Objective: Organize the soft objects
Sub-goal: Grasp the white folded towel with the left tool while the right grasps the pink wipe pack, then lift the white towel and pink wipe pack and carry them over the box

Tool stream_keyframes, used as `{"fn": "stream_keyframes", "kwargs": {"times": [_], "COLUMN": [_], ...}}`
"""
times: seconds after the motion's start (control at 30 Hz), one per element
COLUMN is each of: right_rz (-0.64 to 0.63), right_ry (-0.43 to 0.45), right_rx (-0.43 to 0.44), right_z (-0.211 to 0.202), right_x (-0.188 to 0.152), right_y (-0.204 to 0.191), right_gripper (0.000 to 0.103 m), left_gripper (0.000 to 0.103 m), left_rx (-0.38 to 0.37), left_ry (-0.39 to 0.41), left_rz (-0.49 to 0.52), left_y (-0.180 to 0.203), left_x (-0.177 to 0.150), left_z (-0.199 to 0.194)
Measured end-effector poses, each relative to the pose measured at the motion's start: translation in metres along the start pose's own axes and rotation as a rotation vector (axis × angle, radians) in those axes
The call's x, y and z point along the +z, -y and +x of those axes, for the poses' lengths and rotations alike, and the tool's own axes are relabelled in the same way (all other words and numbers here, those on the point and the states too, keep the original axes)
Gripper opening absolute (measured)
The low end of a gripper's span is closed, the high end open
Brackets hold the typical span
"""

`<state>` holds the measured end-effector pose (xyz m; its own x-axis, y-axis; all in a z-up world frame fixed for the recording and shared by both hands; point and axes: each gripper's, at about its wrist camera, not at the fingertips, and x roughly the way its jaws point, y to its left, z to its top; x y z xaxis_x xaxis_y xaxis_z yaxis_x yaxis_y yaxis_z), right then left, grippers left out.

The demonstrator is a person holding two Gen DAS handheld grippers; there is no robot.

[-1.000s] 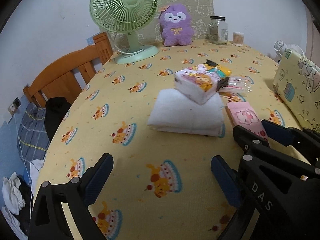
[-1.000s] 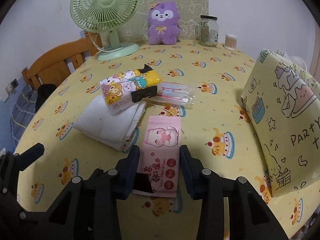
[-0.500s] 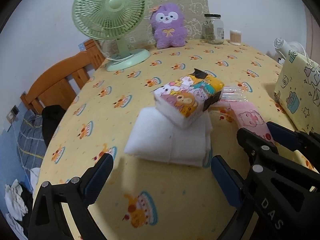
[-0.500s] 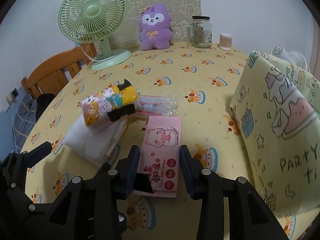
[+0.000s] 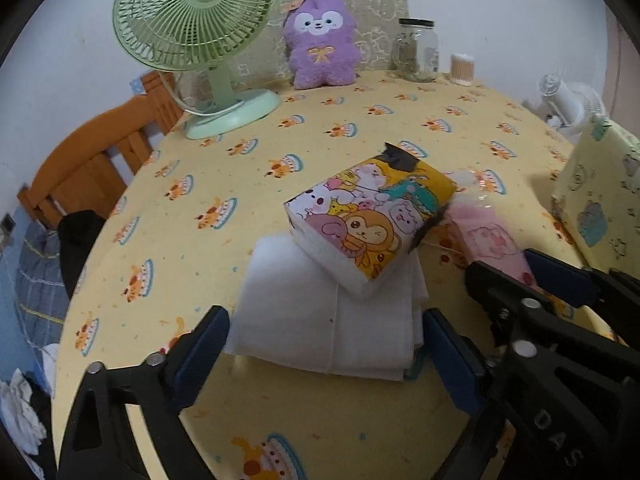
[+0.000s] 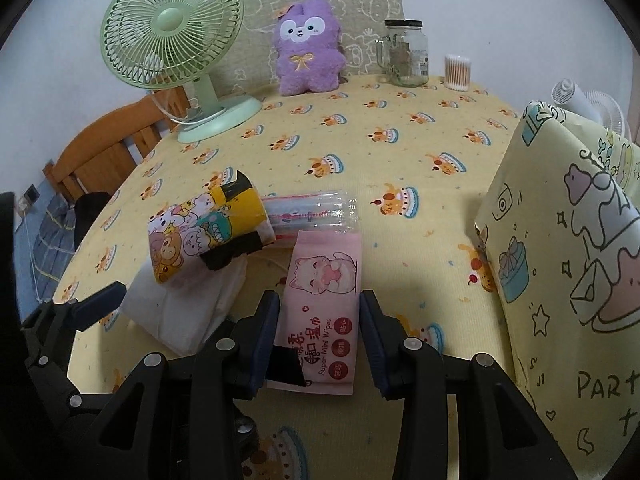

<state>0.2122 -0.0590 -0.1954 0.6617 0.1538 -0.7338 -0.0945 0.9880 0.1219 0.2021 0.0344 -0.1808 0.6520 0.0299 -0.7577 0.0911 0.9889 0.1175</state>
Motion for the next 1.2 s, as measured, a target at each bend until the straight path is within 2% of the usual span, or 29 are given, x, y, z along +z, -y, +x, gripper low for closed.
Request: {"fn": "stream_keyframes", "kwargs": {"times": [0.17,0.3,0.4,0.53,0.7,1.2], "right_rz": [-0.017,-0.020,-0.026,-0.032,-0.040,-0.048], "right_ry": [0.010,0.018,0.032,0.047,0.066,0.140], "right_rx": [-0.004,-0.001,-0.002,0.003,0.009,0.019], "right_z": [-0.005,-0.012,-0.020,-0.031,-0.046,-0.090], "right_x": [-0.005,-0.011,-0.014,-0.018,-0.023,-0.023], "right_y": [-0.002,-0.004,-0.005,-0.007,-0.010,-0.016], "right_gripper": [0.044,0.044,0.044,0.044,0.044,0.044], "left_gripper": [0.066,0.054,0.049,0.042,0.028,0.025], "left_rx": [-0.013,0.005,0.015,-0.008,-0.029,-0.025], "left_ry": [0.026,0.044,0.058,0.066,0.085,0.166], "left_rz": [0.013,0.009,0.007,-0.013,-0.024,-0.047], "left_y": [0.007,0.008,0.010,0.008,0.009,0.009], "left_x": [-0.009,-0.015,-0.017,-0.023,-0.029,-0.029], "left_z": [-0.013,-0.021,-0.029,-0.040,-0.054,-0.098]}}
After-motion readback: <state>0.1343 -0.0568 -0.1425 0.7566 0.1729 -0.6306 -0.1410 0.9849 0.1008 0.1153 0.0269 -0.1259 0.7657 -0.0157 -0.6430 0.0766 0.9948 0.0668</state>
